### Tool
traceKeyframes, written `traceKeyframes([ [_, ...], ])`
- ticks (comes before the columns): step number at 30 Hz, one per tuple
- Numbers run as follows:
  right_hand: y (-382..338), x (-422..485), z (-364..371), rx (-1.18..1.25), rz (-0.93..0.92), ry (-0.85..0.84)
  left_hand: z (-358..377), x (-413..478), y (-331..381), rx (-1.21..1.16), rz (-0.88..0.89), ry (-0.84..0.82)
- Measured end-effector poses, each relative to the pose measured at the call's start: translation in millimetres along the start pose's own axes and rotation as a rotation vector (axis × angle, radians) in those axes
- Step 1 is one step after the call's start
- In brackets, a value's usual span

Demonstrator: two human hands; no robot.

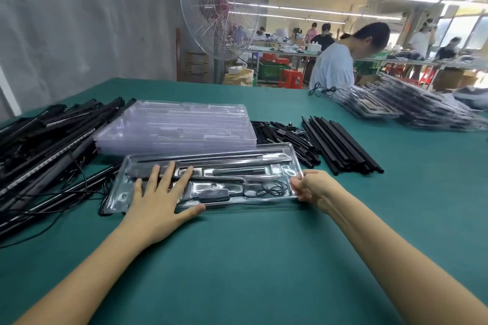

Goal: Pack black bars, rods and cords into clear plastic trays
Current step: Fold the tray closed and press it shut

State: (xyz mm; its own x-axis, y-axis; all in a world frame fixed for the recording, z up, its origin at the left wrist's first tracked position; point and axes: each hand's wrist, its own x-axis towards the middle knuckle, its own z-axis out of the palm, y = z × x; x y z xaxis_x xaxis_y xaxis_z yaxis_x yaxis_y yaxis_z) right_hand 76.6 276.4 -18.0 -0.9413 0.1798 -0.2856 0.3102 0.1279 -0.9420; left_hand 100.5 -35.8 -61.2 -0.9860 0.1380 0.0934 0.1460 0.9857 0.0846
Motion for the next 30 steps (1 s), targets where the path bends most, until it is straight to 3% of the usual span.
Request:
traceKeyframes([
  [18,7,3,7,-0.160,-0.105,0.115,-1,-3,2,0.022,0.003,0.002],
  [24,2,-2,-4,0.038,-0.024,-0.028,-3,1,0,0.000,-0.002,-0.051],
  [30,-9,0,-18,-0.002,0.121,-0.154,-3,1,1,0.022,-0.007,-0.068],
])
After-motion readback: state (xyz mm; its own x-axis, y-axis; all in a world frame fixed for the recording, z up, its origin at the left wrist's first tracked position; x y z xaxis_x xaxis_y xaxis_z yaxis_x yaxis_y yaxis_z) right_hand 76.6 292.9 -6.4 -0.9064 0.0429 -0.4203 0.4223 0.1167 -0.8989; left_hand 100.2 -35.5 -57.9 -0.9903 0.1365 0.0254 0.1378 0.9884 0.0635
